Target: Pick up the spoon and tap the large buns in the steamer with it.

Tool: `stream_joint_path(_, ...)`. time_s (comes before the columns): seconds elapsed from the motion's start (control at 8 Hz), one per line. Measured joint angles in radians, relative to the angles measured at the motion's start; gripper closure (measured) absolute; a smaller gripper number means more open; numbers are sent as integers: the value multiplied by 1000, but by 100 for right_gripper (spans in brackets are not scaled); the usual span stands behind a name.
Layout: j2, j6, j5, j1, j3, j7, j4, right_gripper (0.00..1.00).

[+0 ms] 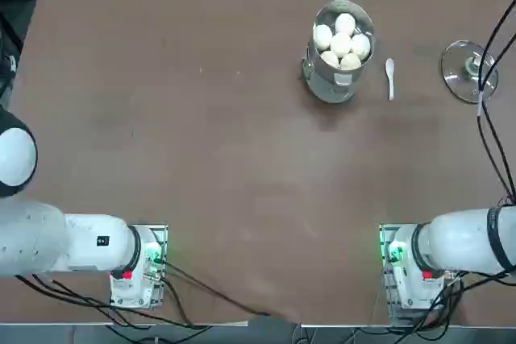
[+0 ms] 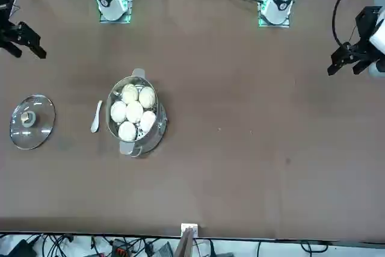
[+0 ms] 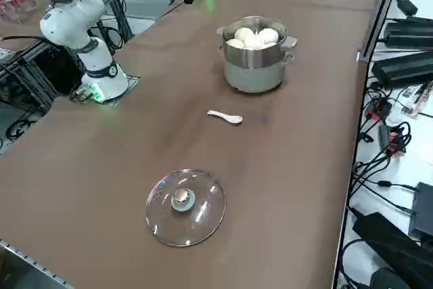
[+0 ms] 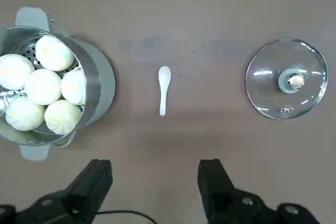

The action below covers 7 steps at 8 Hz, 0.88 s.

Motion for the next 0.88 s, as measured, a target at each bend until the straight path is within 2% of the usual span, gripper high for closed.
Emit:
stream_joint_path(0.38, 16, 0, 0, 0, 0, 1, -1, 0)
stream_joint_path(0.62, 65, 19, 0, -1, -1, 2, -10, 0)
stream_joint_path(0.88, 118, 128, 0, -2, -2, 2, -79, 0)
